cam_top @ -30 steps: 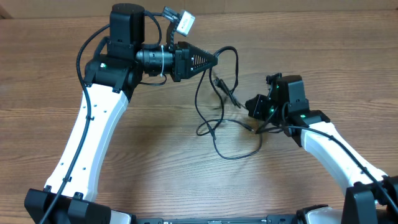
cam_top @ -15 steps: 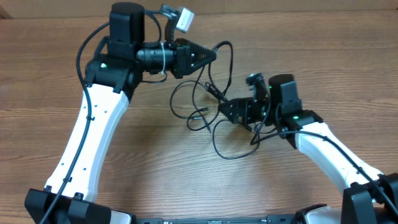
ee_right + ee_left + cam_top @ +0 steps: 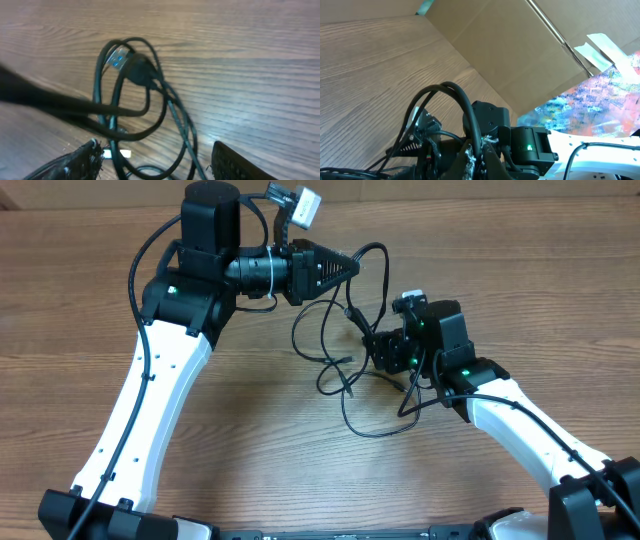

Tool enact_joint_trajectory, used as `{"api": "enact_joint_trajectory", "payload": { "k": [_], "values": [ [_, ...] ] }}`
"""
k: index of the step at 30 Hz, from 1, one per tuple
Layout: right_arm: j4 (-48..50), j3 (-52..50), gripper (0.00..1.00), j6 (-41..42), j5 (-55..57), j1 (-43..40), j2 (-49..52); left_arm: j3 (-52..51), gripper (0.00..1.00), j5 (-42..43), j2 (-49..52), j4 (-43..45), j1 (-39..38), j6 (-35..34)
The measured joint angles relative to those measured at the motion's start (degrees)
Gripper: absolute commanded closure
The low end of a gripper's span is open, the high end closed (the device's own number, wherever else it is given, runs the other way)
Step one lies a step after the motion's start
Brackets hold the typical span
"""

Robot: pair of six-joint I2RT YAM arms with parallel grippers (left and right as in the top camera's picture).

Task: Untangle cables
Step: 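Lift the cables and pull grippers apart to spread the tangle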

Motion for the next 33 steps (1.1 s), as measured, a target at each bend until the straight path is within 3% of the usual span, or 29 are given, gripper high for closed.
{"api": "enact_joint_trajectory", "payload": {
  "k": [5,7,9,11,12,16,19,27,33],
  "values": [
    [2.3,0.0,0.35,-0.1,-0.4,0.0,0.6,0.0,0.96,0.0,0.0,1.3,0.0,-1.2],
    [3.1,0.0,0.39,-0.2,-1.7,0.0,1.4,0.0,0.96,0.0,0.0,2.4,0.0,-2.1],
    [3.4,0.0,0.57,-0.1,-2.7,0.0,2.1,0.0,0.96,0.0,-0.1,3.4,0.0,-3.1],
    [3.6,0.0,0.89,0.1,-3.4,0.0,3.0,0.0,0.96,0.0,-0.2,4.2,0.0,-3.8],
    [3.6,0.0,0.96,-0.2,-3.8,0.1,3.4,0.0,0.96,0.0,-0.2,4.4,0.0,-4.2],
    [2.4,0.0,0.96,0.7,-4.2,0.0,4.5,0.0,0.96,-1.9,-0.3,2.5,0.0,-4.5],
    [-0.4,0.0,0.96,2.3,-4.4,0.1,4.5,0.0,0.96,-8.8,-0.4,-2.7,0.1,-4.0],
    [-10.8,0.6,0.96,1.0,-17.7,-0.5,3.9,0.1,0.96,-47.9,-0.5,-19.1,1.5,-3.6],
    [-14.7,5.6,0.96,0.0,-28.3,-4.5,-1.5,0.1,0.96,-64.0,0.1,-25.2,2.8,-3.6]
  ]
}}
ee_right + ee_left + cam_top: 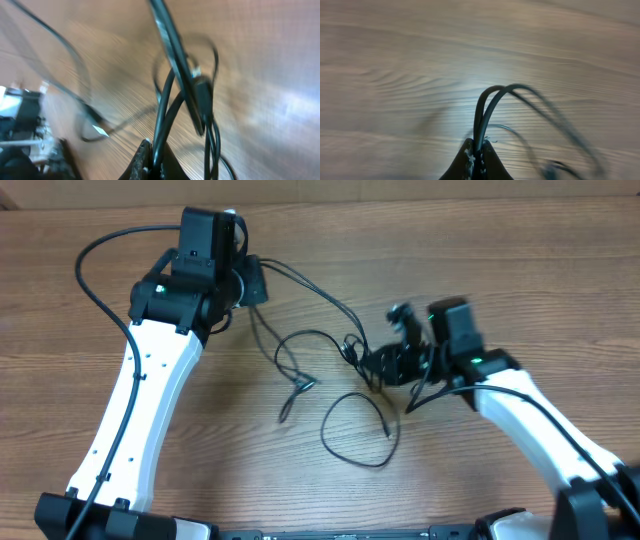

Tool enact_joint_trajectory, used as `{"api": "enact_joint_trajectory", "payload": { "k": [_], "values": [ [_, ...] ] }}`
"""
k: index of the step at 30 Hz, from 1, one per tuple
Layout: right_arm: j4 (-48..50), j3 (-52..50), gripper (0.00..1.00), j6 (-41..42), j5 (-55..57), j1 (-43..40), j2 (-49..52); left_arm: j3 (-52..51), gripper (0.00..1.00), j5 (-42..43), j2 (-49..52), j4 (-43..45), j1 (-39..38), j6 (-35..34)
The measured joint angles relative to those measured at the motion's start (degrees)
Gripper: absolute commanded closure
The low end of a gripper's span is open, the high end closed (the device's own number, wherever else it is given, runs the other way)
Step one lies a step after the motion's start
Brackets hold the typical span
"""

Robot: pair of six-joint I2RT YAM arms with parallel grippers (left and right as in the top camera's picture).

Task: Untangle cables

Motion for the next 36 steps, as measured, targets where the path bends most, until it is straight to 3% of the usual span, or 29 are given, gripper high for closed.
{"api": "enact_joint_trajectory", "payload": {
  "k": [6,12,21,26,30,31,32,33,34,36],
  "values": [
    [-1.2,4.7,0.96,1.5,0.9,-8.5,-9.8,0.0,0.96,-8.4,3.0,-3.7,2.3,-0.7],
    [-10.3,4.8,0.96,6.4,19.9,-17.8,-12.5,0.0,0.96,-11.5,3.3,-8.1,6.9,-4.1],
    [-15.7,4.8,0.96,10.0,37.8,-20.1,-12.4,0.0,0.96,-13.5,3.3,-9.7,11.0,-6.1],
    [-15.8,4.8,0.96,11.5,38.9,-20.1,-12.4,0.0,0.96,-10.3,3.3,-9.1,11.0,-6.9],
    [-15.3,4.8,0.96,10.9,32.3,-20.1,-12.4,0.0,0.95,-1.7,3.3,-7.4,10.8,-6.6],
    [-14.7,4.8,0.96,9.4,27.9,-20.1,-12.4,0.0,0.84,0.8,3.3,-6.6,10.8,-6.0],
    [-14.0,4.8,0.96,7.7,23.4,-20.2,-12.4,0.0,0.45,4.6,3.3,-5.1,10.5,-4.8],
    [-13.1,4.8,0.96,5.0,16.1,-20.3,-12.4,0.0,0.32,9.4,3.3,-3.2,10.0,-2.9],
    [-12.3,4.8,0.96,3.2,10.6,-20.3,-12.4,0.0,0.24,12.5,3.3,-2.3,9.5,-1.6],
    [-10.6,4.8,0.96,1.0,2.3,-20.3,-12.4,0.0,0.19,17.2,3.3,-0.7,8.3,0.2]
  ]
}}
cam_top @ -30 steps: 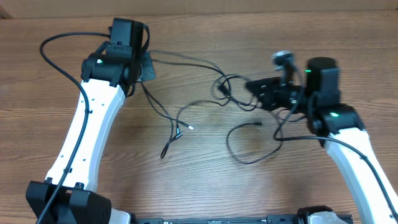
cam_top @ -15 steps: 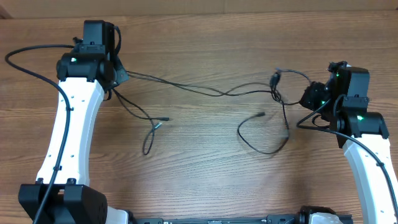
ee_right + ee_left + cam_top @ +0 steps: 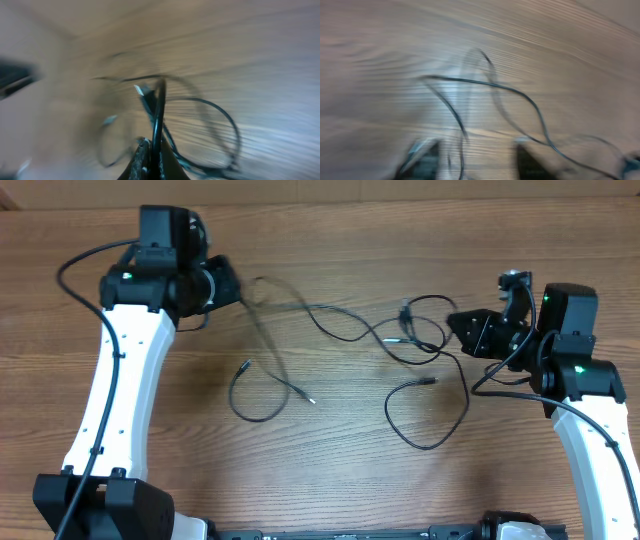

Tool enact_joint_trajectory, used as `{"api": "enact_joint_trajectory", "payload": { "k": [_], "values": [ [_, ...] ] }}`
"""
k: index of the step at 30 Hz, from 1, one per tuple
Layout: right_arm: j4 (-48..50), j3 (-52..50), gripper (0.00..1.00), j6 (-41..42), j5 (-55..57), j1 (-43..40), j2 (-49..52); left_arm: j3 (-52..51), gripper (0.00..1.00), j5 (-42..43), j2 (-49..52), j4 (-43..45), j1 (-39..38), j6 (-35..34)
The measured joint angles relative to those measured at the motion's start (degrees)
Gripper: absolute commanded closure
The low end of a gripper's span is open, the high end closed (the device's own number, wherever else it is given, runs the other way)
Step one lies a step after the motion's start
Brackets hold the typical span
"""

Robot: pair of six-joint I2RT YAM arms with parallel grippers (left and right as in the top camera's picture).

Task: Untangle cables

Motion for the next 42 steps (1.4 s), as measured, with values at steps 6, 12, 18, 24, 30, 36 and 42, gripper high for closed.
{"api": "enact_joint_trajectory", "payload": {
  "k": [6,12,18,24,30,36,42],
  "values": [
    [3.0,0.0,0.96,-3.1,-17.2,0.0,0.0,0.0,0.18,7.0,0.0,0.6,-4.6,2.8],
    [7.4,0.0,0.96,-3.2,-25.9,0.0,0.0,0.0,0.3,12.4,1.2,2.6,-9.0,4.7],
    [9.0,0.0,0.96,-2.9,-30.3,0.0,0.0,0.0,0.32,23.1,3.3,7.3,-12.7,8.6],
    [10.8,0.0,0.96,-2.0,-33.5,0.0,0.0,0.0,0.39,30.8,4.8,12.2,-15.5,10.8],
    [10.9,0.0,0.96,-1.4,-33.4,0.0,0.0,0.0,0.55,36.9,5.6,15.4,-16.1,11.5],
    [11.0,0.0,0.96,-0.9,-32.9,0.0,0.0,0.0,0.66,40.9,5.6,14.6,-16.4,14.6],
    [11.1,0.0,0.96,-0.2,-32.9,0.0,0.0,0.0,0.63,38.9,5.6,12.9,-17.2,16.5]
  ]
}}
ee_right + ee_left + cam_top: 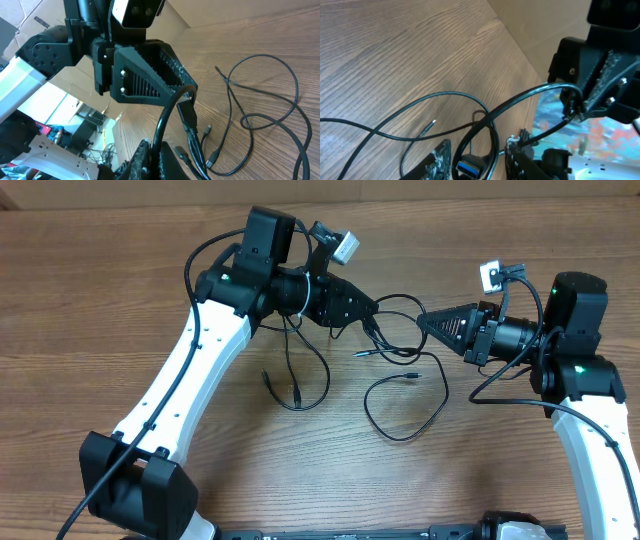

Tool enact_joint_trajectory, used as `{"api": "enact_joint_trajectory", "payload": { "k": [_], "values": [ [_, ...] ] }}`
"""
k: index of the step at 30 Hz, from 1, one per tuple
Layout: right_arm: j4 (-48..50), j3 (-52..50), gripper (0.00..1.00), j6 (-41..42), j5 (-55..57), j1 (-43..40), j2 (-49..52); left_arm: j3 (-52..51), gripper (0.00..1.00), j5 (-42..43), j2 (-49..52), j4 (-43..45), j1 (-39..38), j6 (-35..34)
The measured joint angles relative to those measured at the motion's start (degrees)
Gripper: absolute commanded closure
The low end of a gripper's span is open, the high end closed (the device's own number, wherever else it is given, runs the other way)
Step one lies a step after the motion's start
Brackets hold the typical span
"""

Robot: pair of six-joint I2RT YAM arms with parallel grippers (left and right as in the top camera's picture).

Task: Untangle cables

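A thick black cable (172, 107) runs up out of my right gripper (152, 155), which is shut on it. Its blue USB plug (470, 167) and a loop of it lie between the fingers of my left gripper (475, 161), which is open. In the overhead view the left gripper (368, 305) points right and the right gripper (424, 323) points left, a short gap apart. Thin black cables (400, 405) lie spread on the wooden table (120, 400) beneath and in front of them, and one loop (290, 380) hangs below the left gripper.
Cardboard walls (520, 20) stand along the table's far edge. The left arm (190, 370) crosses the table's left half, and the right arm (590, 430) comes in from the right. Small loose plugs (212, 159) of the thin cables lie near the right gripper.
My left gripper was open at the far left of the table; now it is in the middle, facing the right gripper, with the USB plug between its fingers. The right gripper stays shut on the cable.
First my left gripper was shut on a cable over the tangle and the right one open beside it. Then both were shut on cables. Then the arms stood far apart, the left open and the cables spread out. Now the left is back at the centre.
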Motion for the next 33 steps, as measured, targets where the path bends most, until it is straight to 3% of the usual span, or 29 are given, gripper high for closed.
{"api": "enact_joint_trajectory", "payload": {
  "k": [10,12,14,15,19,23,30,33],
  "values": [
    [0.2,0.0,0.96,0.3,-1.7,0.0,0.0,0.0,0.64,-4.0,0.0,0.9,-2.5,1.0],
    [0.2,0.0,0.96,0.3,-2.2,0.0,0.0,0.0,0.72,-5.6,0.0,0.9,-2.9,1.0],
    [0.2,0.0,0.97,0.3,-2.7,0.0,0.0,0.0,0.91,-6.8,0.0,1.1,-3.3,1.1],
    [0.2,0.0,0.96,0.3,-2.8,0.0,0.0,0.0,0.96,-7.3,0.0,1.2,-3.4,1.0],
    [-0.2,0.0,0.96,0.3,-1.7,0.0,0.0,0.0,0.96,-8.4,0.0,1.8,-3.5,1.9],
    [-6.0,0.0,0.96,0.5,8.9,0.0,0.0,0.0,0.96,-9.7,0.0,2.2,-3.1,1.9],
    [-20.4,0.1,0.92,10.0,46.5,0.3,2.7,0.0,0.96,-10.1,-0.6,2.1,-2.1,1.9],
    [-20.8,0.1,0.9,12.2,52.1,-0.1,4.5,0.0,0.96,-10.4,-1.7,2.1,-1.9,1.9]
  ]
}}
